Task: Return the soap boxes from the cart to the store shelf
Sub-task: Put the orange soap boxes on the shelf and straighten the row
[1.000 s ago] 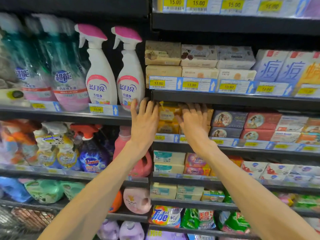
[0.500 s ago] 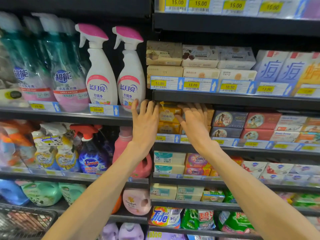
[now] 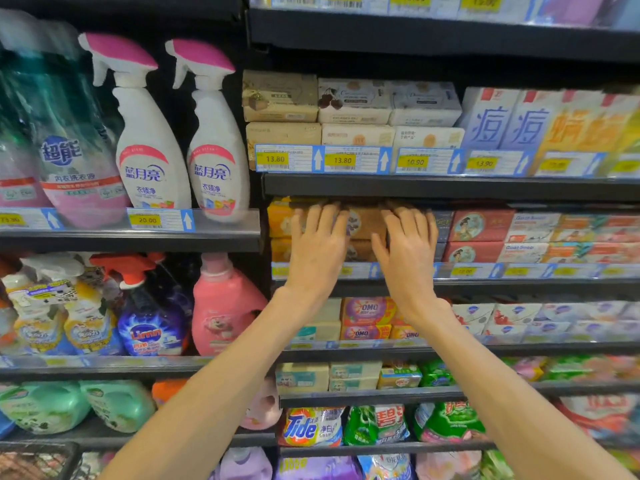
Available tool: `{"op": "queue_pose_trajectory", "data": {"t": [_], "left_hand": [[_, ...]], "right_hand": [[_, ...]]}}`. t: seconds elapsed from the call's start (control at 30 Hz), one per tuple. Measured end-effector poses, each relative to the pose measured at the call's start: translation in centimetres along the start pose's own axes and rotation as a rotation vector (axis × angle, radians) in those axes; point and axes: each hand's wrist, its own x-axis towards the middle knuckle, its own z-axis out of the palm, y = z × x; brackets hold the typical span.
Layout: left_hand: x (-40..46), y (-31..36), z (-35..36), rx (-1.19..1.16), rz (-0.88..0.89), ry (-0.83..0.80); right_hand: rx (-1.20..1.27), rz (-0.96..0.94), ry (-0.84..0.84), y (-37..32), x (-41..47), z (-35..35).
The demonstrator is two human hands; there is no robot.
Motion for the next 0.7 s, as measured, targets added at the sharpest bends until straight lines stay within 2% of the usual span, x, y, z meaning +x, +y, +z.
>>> {"op": "queue_pose_trajectory", "data": {"t": [0.13, 0.27, 0.7], "left_hand": [[1.1, 0.2, 0.9, 0.024, -0.081, -0.079], [1.0, 0.6, 1.1, 0.071, -0.131, -0.07], [0.7, 0.8, 1.7, 0.103, -0.145, -0.035]], "right_hand": [[-0.068, 0.037, -0.016, 1.5, 0.9, 0.6], [-0.039, 0.06, -0.057, 1.8, 1.6, 1.2], [0.063, 0.006, 0.003, 2.0, 1.9, 1.0]]}}
